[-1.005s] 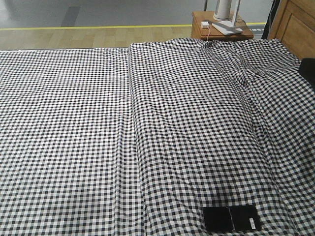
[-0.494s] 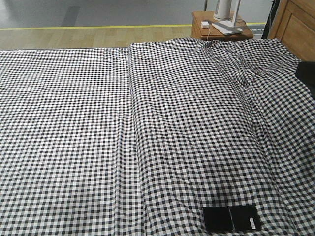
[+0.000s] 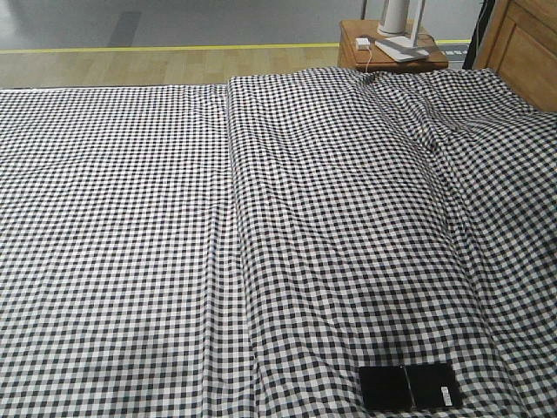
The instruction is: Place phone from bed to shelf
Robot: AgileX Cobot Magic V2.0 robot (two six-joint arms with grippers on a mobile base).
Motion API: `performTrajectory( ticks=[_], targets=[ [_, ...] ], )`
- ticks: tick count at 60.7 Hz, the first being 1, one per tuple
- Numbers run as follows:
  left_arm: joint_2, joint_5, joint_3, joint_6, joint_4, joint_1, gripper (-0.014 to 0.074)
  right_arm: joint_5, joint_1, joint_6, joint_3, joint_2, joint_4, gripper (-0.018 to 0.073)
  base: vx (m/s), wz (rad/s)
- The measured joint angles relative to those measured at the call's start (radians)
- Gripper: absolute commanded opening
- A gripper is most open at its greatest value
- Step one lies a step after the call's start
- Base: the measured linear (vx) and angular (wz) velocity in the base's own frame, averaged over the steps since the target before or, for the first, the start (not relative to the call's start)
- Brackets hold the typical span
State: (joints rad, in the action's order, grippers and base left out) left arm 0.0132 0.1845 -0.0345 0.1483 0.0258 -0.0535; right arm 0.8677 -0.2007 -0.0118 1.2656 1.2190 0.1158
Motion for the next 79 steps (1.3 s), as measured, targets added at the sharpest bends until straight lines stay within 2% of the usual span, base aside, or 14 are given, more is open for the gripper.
performTrajectory(
  ticks=[13, 19, 25, 33, 53, 66, 79],
  targets=[
    [0.0, 0.0, 0.0, 0.0, 0.0, 0.0, 0.0001, 0.014, -0.271, -0.228, 0.01, 0.181, 0.224, 0.0624, 0.0, 0.0],
    [0.0, 0.0, 0.0, 0.0, 0.0, 0.0, 0.0001, 0.024, -0.346, -0.337, 0.01, 0.275, 0.264, 0.0622, 0.0, 0.0],
    [0.0, 0.0, 0.0, 0.0, 0.0, 0.0, 0.0001, 0.024, -0.389, -0.429, 0.01, 0.364, 0.274, 0.0619, 0.0, 0.0],
    [0.0, 0.0, 0.0, 0.0, 0.0, 0.0, 0.0001, 0.017, -0.403, -0.527, 0.01, 0.483, 0.313, 0.0616, 0.0, 0.0],
    [0.0, 0.0, 0.0, 0.0, 0.0, 0.0, 0.0001, 0.012, -0.403, -0.783, 0.017, 0.805, 0.501, 0.0612, 0.0, 0.0],
    [0.0, 0.0, 0.0, 0.0, 0.0, 0.0, 0.0001, 0.007, -0.403, -0.895, 0.018, 0.992, 0.581, 0.0612, 0.0, 0.0],
    [0.0, 0.0, 0.0, 0.0, 0.0, 0.0, 0.0001, 0.075, -0.405, -1.004, 0.023, 1.165, 0.676, 0.061, 0.0, 0.0]
  ],
)
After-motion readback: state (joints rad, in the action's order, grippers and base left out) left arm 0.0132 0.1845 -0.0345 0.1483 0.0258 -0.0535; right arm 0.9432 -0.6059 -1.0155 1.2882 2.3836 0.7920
